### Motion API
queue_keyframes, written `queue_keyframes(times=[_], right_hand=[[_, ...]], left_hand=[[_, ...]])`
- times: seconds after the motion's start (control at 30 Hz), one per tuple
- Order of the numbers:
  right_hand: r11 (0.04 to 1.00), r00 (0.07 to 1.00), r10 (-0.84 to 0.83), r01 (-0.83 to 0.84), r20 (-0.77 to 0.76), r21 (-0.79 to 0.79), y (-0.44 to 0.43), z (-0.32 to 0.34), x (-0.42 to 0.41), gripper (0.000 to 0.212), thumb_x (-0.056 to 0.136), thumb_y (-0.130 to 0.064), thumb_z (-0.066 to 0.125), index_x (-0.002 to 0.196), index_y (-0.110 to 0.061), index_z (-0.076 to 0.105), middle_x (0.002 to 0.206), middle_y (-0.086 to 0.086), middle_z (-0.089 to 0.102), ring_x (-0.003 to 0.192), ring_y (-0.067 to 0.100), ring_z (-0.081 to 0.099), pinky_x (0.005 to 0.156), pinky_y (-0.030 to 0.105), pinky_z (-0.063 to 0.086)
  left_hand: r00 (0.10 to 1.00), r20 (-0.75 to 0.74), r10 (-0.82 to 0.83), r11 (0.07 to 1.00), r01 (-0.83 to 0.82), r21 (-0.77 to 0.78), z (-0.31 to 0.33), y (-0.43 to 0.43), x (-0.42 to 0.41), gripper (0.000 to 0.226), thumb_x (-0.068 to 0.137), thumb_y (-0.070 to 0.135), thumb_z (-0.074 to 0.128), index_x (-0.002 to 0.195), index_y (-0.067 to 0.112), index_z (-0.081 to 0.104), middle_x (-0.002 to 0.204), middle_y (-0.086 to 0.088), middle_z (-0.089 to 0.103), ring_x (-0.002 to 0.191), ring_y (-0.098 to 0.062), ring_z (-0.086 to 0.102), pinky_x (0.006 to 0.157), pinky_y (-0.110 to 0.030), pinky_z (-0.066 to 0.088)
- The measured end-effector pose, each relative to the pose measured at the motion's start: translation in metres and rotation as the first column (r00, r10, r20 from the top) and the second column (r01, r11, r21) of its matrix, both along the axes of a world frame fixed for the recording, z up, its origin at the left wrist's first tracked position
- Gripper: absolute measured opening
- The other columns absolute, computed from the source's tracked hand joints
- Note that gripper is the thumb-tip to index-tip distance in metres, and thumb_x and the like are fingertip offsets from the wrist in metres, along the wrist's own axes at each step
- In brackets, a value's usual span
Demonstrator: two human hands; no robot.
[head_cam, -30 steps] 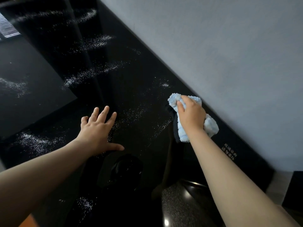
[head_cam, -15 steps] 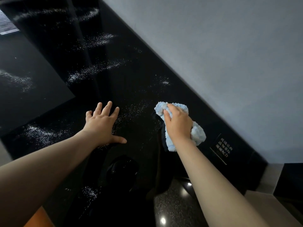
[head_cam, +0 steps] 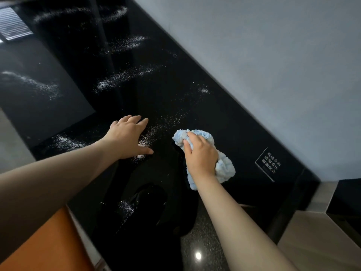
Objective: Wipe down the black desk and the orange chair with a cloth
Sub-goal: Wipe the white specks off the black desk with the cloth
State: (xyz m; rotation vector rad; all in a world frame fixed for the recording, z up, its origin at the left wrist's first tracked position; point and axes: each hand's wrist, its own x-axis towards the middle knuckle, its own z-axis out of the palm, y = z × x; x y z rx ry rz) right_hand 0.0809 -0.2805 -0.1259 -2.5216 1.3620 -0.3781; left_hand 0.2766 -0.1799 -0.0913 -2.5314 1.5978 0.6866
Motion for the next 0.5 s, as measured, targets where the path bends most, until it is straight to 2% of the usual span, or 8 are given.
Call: queue_keyframes(times=[0.2,0.5], right_hand=[[1.0,0.999,0.007,-0.007,-0.034,0.008,0.031,0.004,0.0,0.028,0.095,-0.03,0.05,0.119,-0.021,0.062,0.101,-0.002,0.068,0.091,0.016,0.061,0.07,0.025,0.044],[0.997,0.996,0.031,-0.024,-0.084,0.079,0.085,0.005,0.0,0.032,0.097,-0.034,0.045,0.125,-0.024,0.058,0.109,-0.004,0.066,0.099,0.015,0.057,0.078,0.026,0.045]], left_hand=[[1.0,-0.014,0.001,0.999,-0.001,0.048,0.004,0.055,-0.01,0.108,0.073,0.073,0.06,0.155,0.024,0.008,0.16,-0.002,0.012,0.148,-0.026,0.01,0.117,-0.045,0.021],[0.997,0.054,-0.052,0.995,0.047,0.093,-0.004,0.137,-0.006,0.093,0.084,0.07,0.048,0.154,0.023,0.01,0.16,-0.001,0.01,0.148,-0.023,0.008,0.119,-0.038,0.018]])
